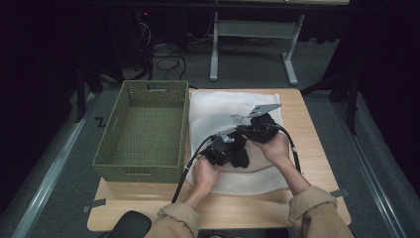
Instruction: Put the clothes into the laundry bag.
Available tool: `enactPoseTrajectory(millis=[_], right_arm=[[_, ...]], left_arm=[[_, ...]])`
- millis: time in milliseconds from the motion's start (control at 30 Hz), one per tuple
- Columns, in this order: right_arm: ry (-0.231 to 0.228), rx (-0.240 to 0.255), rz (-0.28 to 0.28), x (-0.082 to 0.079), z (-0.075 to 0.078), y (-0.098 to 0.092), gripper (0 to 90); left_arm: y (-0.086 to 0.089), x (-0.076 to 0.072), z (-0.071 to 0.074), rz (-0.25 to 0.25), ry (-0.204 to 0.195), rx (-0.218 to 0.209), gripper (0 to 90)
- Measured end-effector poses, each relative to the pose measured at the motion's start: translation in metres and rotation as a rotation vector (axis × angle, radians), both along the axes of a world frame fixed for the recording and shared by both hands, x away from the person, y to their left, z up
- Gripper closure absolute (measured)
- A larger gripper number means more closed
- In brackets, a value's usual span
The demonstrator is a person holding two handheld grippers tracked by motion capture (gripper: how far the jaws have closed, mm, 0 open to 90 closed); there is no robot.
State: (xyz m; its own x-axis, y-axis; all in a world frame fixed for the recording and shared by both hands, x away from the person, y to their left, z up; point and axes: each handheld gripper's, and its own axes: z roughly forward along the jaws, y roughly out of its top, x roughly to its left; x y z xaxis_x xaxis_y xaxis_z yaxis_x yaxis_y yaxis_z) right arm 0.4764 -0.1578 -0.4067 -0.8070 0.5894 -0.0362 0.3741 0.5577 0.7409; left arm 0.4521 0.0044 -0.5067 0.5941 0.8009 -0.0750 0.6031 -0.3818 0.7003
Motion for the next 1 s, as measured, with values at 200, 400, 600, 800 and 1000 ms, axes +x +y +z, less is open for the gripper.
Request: enactPoseTrajectory(millis=[200, 400, 600, 800, 1000], right_arm=[[-0.002, 0.001, -0.003, -0.001, 0.001, -0.001, 88.8], [0.002, -0.006, 0.002, 0.001, -0.002, 0.0, 88.8], [0.004, -0.007, 0.001, 0.001, -0.002, -0.001, 88.7], [0.004, -0.007, 0.0, 0.002, -0.003, -0.003, 88.7], [0.007, -0.007, -0.003, 0.001, -0.004, -0.001, 88.7]], left_arm=[[-0.003, 0.014, 0.004, 0.108, -0.017, 0.017, 82.0], [-0.003, 0.021, 0.001, 0.124, -0.002, 0.01, 80.9], [-0.002, 0.009, 0.002, 0.055, -0.005, -0.003, 68.2], [0.0, -0.012, 0.003, -0.004, 0.002, -0.018, 54.0], [-0.005, -0.019, -0.005, -0.045, 0.021, -0.004, 47.8]])
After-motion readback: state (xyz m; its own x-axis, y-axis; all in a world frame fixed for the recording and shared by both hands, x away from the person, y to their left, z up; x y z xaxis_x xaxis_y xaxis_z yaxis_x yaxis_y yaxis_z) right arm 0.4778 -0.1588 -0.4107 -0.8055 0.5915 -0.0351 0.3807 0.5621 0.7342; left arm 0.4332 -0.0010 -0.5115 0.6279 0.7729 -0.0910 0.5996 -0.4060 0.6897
